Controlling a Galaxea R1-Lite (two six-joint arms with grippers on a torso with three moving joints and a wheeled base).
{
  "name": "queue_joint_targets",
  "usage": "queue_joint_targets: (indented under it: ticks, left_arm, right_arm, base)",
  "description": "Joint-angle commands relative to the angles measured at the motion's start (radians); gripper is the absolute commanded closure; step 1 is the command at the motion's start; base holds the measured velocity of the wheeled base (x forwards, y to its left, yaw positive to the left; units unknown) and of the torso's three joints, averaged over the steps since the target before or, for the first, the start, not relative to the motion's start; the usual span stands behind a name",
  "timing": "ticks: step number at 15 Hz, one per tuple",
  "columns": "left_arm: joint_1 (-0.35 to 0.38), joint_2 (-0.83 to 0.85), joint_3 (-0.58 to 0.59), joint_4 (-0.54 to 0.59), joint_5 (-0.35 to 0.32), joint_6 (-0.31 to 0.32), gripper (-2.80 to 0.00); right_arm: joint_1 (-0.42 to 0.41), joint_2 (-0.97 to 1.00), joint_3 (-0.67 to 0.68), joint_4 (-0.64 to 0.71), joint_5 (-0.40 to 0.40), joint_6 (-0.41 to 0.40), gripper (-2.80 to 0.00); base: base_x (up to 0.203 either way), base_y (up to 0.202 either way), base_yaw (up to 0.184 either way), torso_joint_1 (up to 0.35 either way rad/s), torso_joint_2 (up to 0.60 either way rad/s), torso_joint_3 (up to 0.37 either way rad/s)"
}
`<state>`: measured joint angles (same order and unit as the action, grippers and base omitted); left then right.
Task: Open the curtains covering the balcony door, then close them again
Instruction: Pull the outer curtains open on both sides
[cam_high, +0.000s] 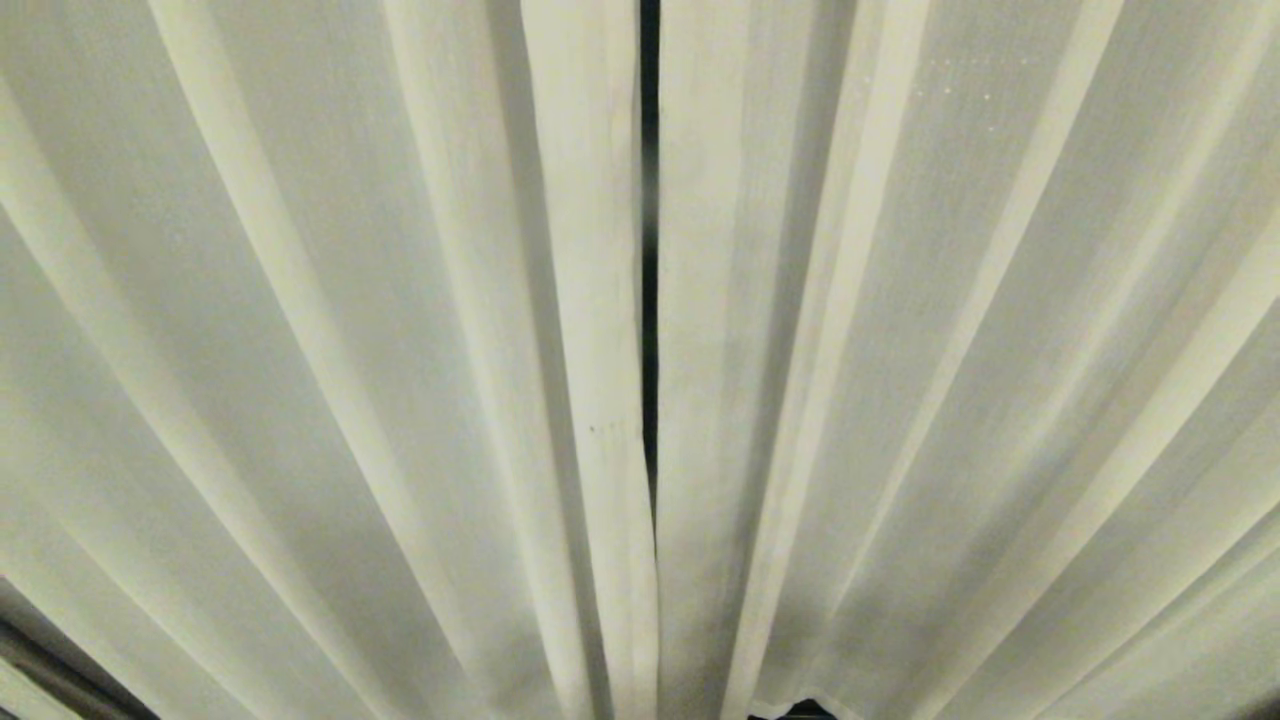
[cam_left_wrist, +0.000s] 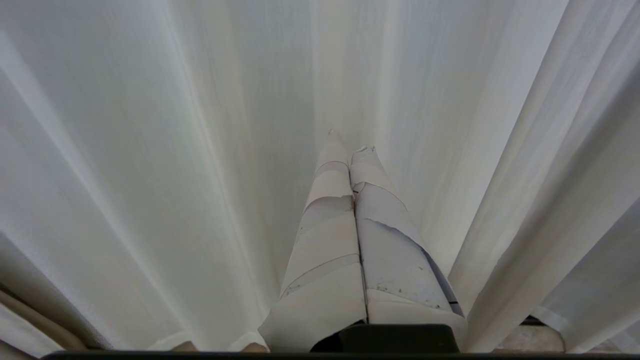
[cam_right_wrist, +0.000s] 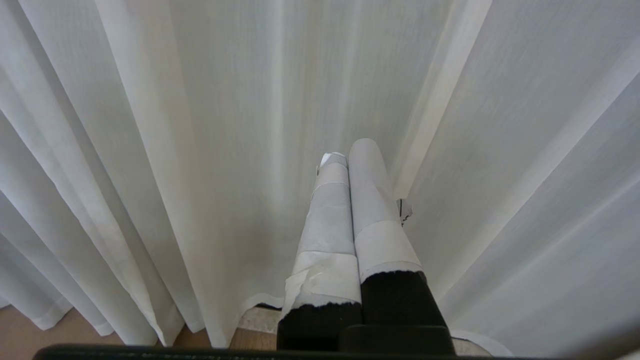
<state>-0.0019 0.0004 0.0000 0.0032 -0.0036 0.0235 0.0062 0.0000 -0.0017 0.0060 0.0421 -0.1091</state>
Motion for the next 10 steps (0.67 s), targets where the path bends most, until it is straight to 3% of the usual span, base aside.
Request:
queue_joint_targets:
  ticks: [1,5,10]
  left_arm:
    - [0.0,0.0,0.0,0.0,-0.004,0.02,0.0]
    - [0.0,0.0,0.0,0.0,0.004,0.027,0.0]
    - [0.0,0.0,0.0,-0.002,0.016,-0.019,0.0]
  right_arm:
    - [0.0,0.002,0.0,0.0,0.001,-0.001,0.0]
    - [0.001,0.002,0.0,0.0,0.001,-0.001,0.0]
    - [0.001,0.002,0.0,0.0,0.001,-0.001,0.0]
  base:
    - [0.0,0.0,0.0,0.0,0.0,0.0]
    - [0.0,0.0,0.0,0.0,0.0,0.0]
    - [0.0,0.0,0.0,0.0,0.0,0.0]
